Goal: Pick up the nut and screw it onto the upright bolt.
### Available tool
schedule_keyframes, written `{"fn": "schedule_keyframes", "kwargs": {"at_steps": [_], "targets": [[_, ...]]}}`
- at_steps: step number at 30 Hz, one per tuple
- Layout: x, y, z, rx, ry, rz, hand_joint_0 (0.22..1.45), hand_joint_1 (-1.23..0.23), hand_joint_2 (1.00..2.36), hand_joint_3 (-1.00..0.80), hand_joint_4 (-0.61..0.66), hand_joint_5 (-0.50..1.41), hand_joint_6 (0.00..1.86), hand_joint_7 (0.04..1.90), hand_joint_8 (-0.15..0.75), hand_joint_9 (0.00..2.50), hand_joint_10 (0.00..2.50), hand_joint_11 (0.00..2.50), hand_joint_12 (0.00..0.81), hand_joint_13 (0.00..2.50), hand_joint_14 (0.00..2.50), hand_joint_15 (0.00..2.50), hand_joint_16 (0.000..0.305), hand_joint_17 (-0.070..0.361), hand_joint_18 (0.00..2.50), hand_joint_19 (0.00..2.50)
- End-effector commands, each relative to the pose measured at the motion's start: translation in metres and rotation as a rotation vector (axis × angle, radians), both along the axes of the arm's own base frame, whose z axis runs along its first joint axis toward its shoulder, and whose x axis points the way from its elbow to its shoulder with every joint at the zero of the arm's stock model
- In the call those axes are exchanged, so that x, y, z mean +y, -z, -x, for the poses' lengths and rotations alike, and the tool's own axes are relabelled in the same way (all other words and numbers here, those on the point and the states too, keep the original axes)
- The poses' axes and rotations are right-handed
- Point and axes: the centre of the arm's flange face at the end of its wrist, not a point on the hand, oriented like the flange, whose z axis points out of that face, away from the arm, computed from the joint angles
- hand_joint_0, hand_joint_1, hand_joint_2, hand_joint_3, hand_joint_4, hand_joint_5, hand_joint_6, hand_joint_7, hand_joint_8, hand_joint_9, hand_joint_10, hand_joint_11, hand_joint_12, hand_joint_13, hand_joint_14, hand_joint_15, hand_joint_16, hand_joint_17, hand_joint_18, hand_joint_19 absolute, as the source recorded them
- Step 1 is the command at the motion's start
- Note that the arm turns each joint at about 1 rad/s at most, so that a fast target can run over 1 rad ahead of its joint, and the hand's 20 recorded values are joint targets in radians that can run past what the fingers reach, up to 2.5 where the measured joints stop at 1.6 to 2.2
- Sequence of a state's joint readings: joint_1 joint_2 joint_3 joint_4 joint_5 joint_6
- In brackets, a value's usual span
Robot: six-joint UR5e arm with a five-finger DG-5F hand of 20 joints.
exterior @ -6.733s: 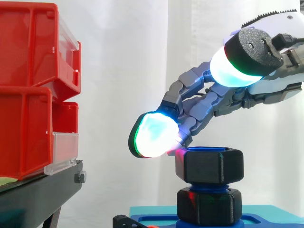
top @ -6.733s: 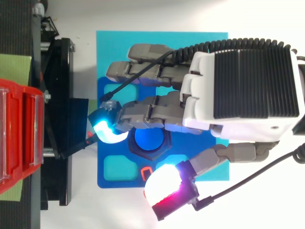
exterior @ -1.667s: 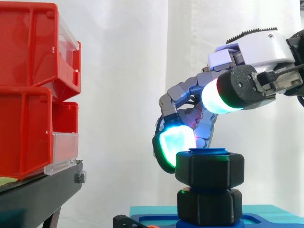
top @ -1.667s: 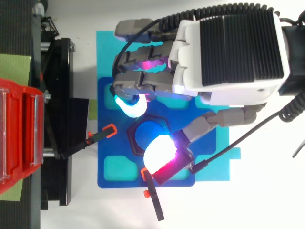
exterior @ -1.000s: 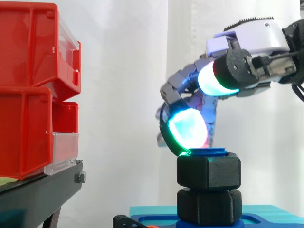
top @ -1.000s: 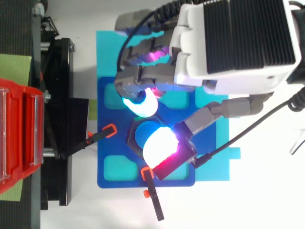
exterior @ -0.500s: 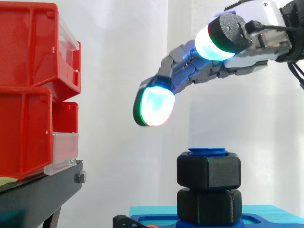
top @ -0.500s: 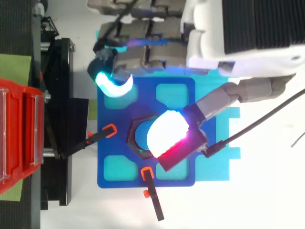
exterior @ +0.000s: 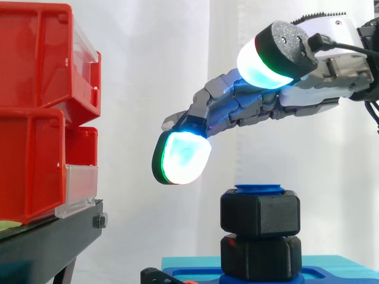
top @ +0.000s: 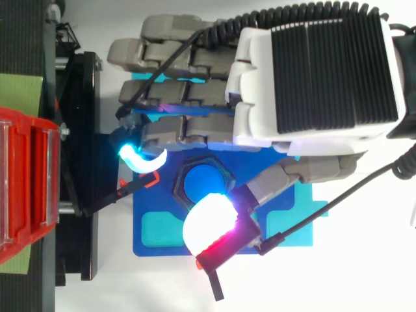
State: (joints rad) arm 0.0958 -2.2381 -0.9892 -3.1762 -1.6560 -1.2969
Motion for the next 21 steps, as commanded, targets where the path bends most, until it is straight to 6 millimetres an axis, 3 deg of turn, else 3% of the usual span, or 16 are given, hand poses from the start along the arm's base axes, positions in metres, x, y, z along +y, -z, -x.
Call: {"fn": "schedule_keyframes", "kwargs": {"at_steps": [1, 21], "targets": [[0.0039, 0.0020, 0.0008, 0.009, -0.004, 0.000, 0.48, 0.00, 1.00, -0.50, 0.15, -0.19, 0.50, 0.65, 0.200, 0.19, 0.00, 0.00, 0.333, 0.00, 0.00, 0.00, 0.050, 0.112, 0.00, 0.00], [0.0068, 0.0056, 0.0043, 0.044, 0.002, 0.006, 0.49, -0.03, 1.00, -0.50, 0.20, -0.14, 0.50, 0.78, 0.232, 0.33, 0.00, 0.00, 0.330, 0.00, 0.00, 0.00, 0.047, 0.105, 0.00, 0.00]]}}
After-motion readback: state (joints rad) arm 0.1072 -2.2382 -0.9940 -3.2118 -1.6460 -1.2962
